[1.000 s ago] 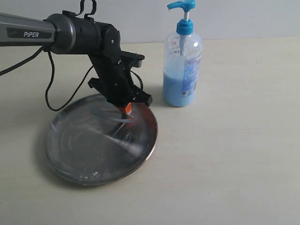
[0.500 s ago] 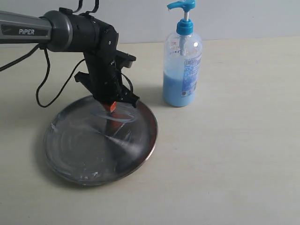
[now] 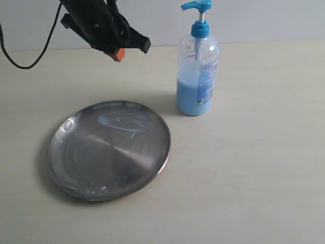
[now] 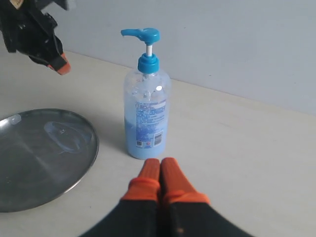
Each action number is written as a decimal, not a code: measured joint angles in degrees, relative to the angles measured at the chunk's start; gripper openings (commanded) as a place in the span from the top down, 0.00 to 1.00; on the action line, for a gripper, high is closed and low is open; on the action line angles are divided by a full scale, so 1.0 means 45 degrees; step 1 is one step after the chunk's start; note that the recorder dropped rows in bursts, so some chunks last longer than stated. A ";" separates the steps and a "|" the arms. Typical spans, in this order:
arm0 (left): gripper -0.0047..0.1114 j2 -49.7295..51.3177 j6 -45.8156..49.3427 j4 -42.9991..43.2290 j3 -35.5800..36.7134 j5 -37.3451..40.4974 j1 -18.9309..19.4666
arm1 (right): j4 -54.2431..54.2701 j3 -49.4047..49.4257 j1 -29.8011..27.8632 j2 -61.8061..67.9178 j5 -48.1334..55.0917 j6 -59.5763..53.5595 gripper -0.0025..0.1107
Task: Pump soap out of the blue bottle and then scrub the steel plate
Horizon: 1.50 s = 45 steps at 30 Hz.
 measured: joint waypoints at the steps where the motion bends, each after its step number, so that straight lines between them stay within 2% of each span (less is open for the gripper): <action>1: 0.96 -0.0191 -0.0063 0.0000 0.0000 0.0000 0.0000 | -0.0028 0.0000 0.0000 0.0000 0.0000 0.0000 0.98; 5: 0.96 -0.1050 -0.0101 0.0000 0.0183 0.0026 0.0000 | -0.0223 0.0203 0.0000 0.0000 -0.0211 0.0000 0.98; 10: 0.96 -0.2226 -0.0150 0.0000 0.1192 0.0049 0.0000 | -0.0225 0.0695 0.0000 0.0000 -0.0727 0.0000 0.98; 14: 0.96 -0.3905 -0.0150 0.0000 0.3148 -0.0431 0.0000 | -0.0371 0.0695 0.0000 0.0000 -0.0879 0.0000 0.98; 20: 0.96 -0.6747 -0.0177 0.0000 0.6737 -0.2186 0.0000 | -0.0404 0.0695 0.0000 0.0000 -0.0902 0.0000 0.98; 27: 0.96 -0.9906 -0.0177 0.0000 0.9357 -0.3252 0.0000 | -0.0404 0.0695 0.0000 0.0000 -0.0931 0.0000 0.98; 34: 0.96 -1.2608 -0.0177 0.0000 1.0225 -0.3309 0.0000 | -0.0410 0.0849 0.0000 0.0000 -0.1271 0.0000 0.98; 45: 0.96 -1.6473 -0.0177 0.0000 1.0300 -0.3359 0.0000 | -0.0410 0.1175 0.0000 0.0000 -0.1879 0.0000 0.98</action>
